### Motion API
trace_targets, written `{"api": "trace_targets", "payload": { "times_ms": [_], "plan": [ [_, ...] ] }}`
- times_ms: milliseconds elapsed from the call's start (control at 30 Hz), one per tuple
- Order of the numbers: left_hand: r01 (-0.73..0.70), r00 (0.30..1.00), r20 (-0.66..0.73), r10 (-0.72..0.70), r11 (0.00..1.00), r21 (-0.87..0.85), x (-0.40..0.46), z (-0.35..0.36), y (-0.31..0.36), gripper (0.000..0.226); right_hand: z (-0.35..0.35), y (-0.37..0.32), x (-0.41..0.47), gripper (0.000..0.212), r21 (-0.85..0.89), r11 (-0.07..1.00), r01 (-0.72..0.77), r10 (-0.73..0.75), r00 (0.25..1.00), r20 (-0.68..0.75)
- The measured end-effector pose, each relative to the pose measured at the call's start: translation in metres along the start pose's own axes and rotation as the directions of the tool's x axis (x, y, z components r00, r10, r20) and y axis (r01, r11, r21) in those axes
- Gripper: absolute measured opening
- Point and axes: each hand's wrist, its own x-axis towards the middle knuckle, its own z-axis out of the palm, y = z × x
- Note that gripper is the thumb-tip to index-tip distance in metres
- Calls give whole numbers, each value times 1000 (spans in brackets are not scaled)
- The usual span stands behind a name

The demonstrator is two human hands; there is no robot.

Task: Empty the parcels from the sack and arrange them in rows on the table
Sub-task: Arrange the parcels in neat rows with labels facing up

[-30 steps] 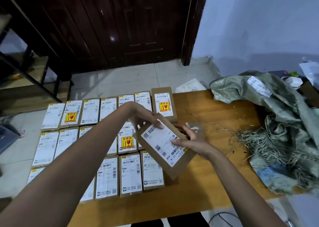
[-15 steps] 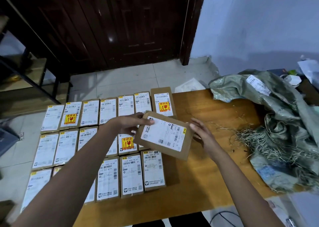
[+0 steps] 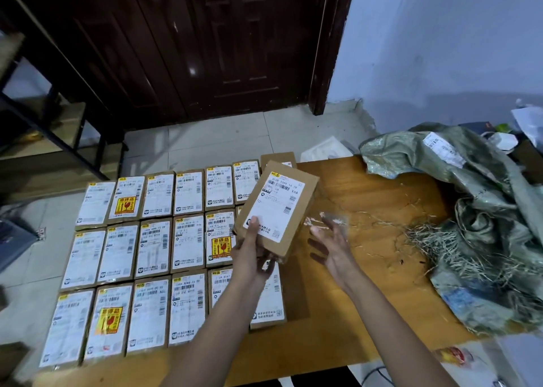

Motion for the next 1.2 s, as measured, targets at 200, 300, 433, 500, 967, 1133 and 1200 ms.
{"api": "trace_targets", "payload": {
  "times_ms": [200, 300, 433, 500, 967, 1133, 1200],
  "plan": [
    [-99, 988, -128, 84, 988, -116, -7, 12, -32, 76, 25, 2, 2, 90, 70, 997, 44, -43, 999, -9],
    [-98, 986, -147, 83, 991, -96, -7, 13, -38, 74, 24, 2, 6, 67, 57, 997, 50, -49, 999, -17],
    [-63, 997, -55, 63, 998, 7, -7, 4, -32, 78, 13, -2, 8, 68, 20, 999, 38, -38, 999, -2],
    [-93, 995, -30, 98, 985, 144, 1, -7, -26, 101, 2, -8, 9, 79, -12, 999, 38, -37, 999, 9],
    [-194, 905, 420, -74, 806, 559, 31, -13, 14, 78, -39, -15, 11, 108, -196, 980, -20, 51, 987, 153],
    [-174, 922, 380, -73, 799, 576, 35, -18, -9, 85, -49, 2, 3, 107, -176, 983, -43, 58, 995, 85],
    [-224, 933, 359, -24, 741, 633, 35, -19, -16, 88, -60, 9, -2, 106, -166, 984, -57, 68, 996, 65]
  ]
}}
